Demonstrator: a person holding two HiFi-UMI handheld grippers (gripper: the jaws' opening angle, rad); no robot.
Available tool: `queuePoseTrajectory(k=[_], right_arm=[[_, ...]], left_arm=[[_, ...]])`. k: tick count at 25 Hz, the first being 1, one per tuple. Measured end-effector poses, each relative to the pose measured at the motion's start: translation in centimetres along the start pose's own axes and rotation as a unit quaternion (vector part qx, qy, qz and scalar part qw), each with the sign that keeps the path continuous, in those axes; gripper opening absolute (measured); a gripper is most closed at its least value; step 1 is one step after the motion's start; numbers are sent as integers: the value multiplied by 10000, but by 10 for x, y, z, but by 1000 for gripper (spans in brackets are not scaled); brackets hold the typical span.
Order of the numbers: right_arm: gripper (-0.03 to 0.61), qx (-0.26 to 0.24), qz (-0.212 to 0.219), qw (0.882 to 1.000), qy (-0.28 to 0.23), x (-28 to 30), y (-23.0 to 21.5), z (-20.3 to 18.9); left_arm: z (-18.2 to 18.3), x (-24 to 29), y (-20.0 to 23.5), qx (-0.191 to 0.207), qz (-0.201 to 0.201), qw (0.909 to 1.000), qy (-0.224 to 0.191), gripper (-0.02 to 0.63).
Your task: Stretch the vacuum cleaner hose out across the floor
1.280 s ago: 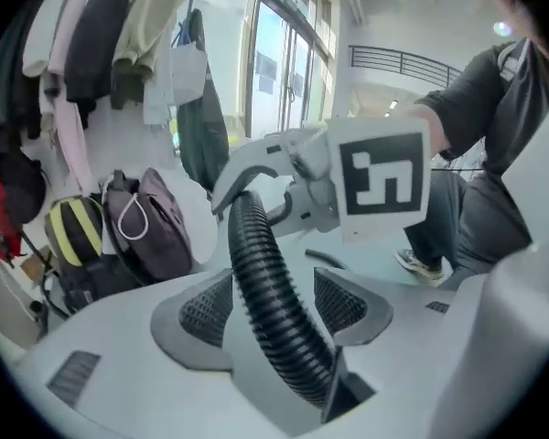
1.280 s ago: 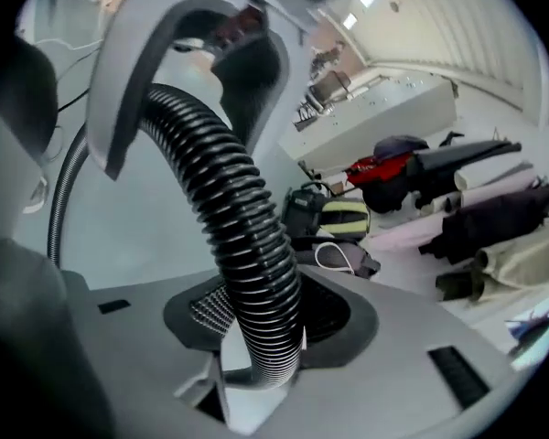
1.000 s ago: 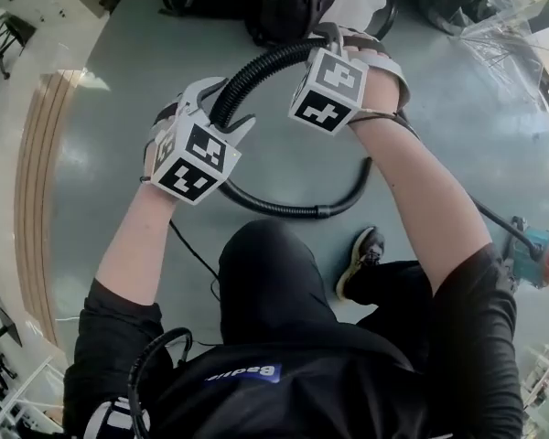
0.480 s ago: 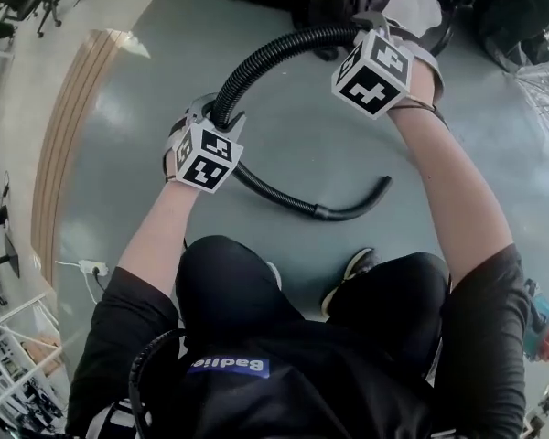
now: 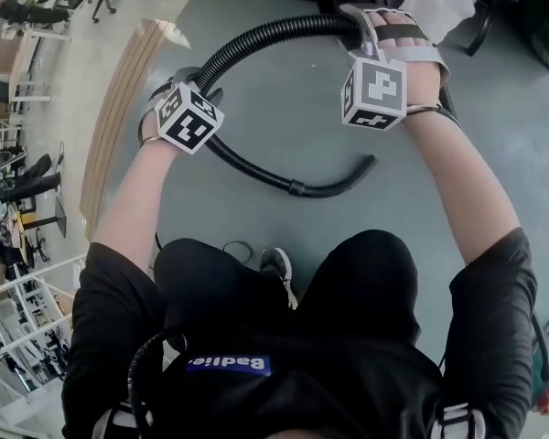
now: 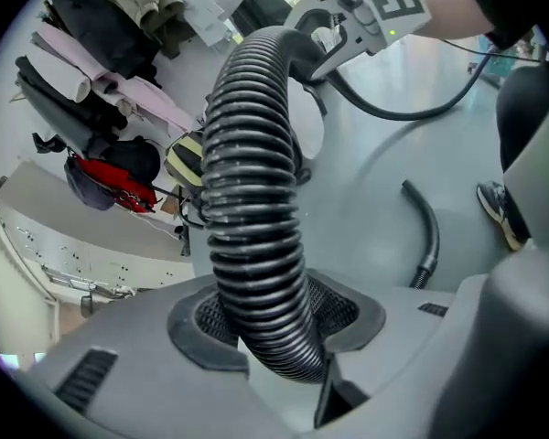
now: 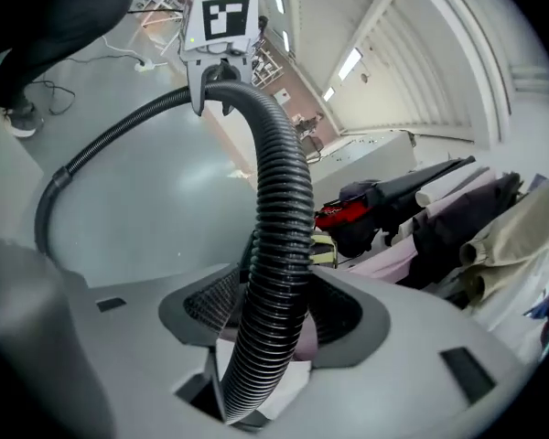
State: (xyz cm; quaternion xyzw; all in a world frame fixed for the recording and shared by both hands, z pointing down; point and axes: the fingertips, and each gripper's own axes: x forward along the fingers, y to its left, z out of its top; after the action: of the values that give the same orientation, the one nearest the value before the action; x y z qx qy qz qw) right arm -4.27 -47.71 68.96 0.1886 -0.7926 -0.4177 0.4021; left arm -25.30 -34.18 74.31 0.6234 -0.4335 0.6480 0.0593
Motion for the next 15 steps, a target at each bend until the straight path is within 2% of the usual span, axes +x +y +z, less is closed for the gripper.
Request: queuePoseTrajectory(k=[3, 6, 9, 11, 13, 15], right_arm=[[233, 148, -329, 9960, -822, -25, -14, 33], [233, -29, -549, 9874, -1483, -49, -18, 72], [233, -874, -430, 9825, -1589, -28, 17, 111], [244, -1350, -374, 9794, -1456, 1, 46, 137], [249, -1466, -370, 9799, -1305, 28, 64, 157], [247, -1440, -432, 9788, -1391, 40, 76, 188]], left_arm=[[-2, -10, 11, -53, 55, 9995, 312, 196], [1, -10, 1, -32, -118, 9989, 459, 195], [11, 1, -16, 239, -514, 9974, 452, 195], [8, 8, -20, 475, -776, 9946, 496, 195], [-2, 13, -20, 751, -1033, 9903, 554, 198], [-18, 12, -20, 933, -1269, 9860, 540, 199]])
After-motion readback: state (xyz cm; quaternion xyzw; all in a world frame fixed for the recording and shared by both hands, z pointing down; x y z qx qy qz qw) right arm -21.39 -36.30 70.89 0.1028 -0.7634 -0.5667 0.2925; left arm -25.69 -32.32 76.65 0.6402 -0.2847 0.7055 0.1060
